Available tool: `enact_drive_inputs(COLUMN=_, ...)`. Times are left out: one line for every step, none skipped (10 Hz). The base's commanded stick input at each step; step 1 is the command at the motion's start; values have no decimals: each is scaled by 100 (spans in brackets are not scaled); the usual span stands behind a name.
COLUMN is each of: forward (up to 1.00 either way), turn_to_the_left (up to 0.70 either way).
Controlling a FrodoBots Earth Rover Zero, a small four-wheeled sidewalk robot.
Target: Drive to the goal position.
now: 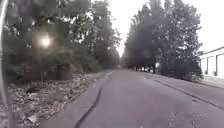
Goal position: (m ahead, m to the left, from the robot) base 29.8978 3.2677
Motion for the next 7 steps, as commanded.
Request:
enact_drive_inputs(forward=70, turn_to_the_left=1)
enact_drive_inputs(forward=70, turn_to_the_left=1)
enact_drive_inputs(forward=70, turn_to_the_left=1)
enact_drive_inputs(forward=70, turn_to_the_left=1)
enact_drive_inputs(forward=70, turn_to_the_left=1)
enact_drive_inputs(forward=70, turn_to_the_left=1)
enact_drive_inputs(forward=70, turn_to_the_left=1)
